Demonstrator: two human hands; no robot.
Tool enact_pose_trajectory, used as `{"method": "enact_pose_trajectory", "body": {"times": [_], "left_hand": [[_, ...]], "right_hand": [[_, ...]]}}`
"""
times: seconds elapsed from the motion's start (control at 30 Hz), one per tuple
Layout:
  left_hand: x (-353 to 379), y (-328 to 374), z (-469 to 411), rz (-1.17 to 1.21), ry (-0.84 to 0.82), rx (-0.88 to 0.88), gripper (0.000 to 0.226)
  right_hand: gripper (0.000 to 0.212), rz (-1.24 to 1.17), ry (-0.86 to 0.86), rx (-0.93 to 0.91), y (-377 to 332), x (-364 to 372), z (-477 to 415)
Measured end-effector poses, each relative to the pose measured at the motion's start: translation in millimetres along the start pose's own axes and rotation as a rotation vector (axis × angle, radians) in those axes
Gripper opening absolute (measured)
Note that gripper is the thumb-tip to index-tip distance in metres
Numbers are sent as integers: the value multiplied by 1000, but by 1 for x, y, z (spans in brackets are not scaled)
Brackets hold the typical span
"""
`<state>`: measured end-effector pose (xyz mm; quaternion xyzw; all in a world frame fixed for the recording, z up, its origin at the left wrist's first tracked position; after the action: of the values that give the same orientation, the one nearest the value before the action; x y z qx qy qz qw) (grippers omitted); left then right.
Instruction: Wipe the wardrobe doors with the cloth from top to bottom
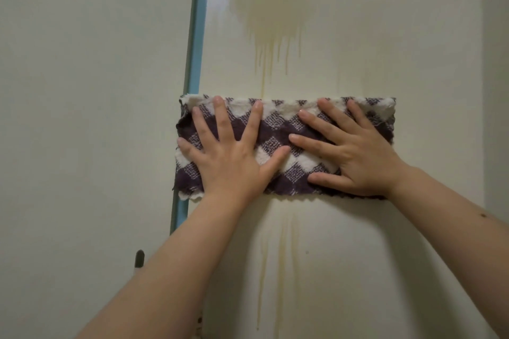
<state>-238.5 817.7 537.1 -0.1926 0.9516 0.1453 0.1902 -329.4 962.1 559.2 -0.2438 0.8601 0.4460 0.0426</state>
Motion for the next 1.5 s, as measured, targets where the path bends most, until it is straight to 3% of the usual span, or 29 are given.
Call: {"method": "enact_pose_trajectory", "body": {"times": [0.9, 1.27, 1.5], "left_hand": [[-113, 47, -246, -34, 94, 60, 77], [-142, 58, -294, -31, 102, 97, 79], [-140, 56, -288, -13, 90, 100, 79]], "right_hand": [[70, -47, 0, 94, 193, -75, -161], [55, -94, -36, 292, 230, -90, -189], [49, -411, -14, 666, 220, -82, -184]]}}
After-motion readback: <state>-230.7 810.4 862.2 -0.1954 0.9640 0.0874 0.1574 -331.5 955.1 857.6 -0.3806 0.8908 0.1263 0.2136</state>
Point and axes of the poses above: each hand's wrist, its own z-axis away from the middle knuckle, its own x-axis out of the palm, y = z × x, the point moved 7 cm from there along -z, towards the middle knuckle, and after that the axes turned 12 degrees about -y, right-handed, at the moved point
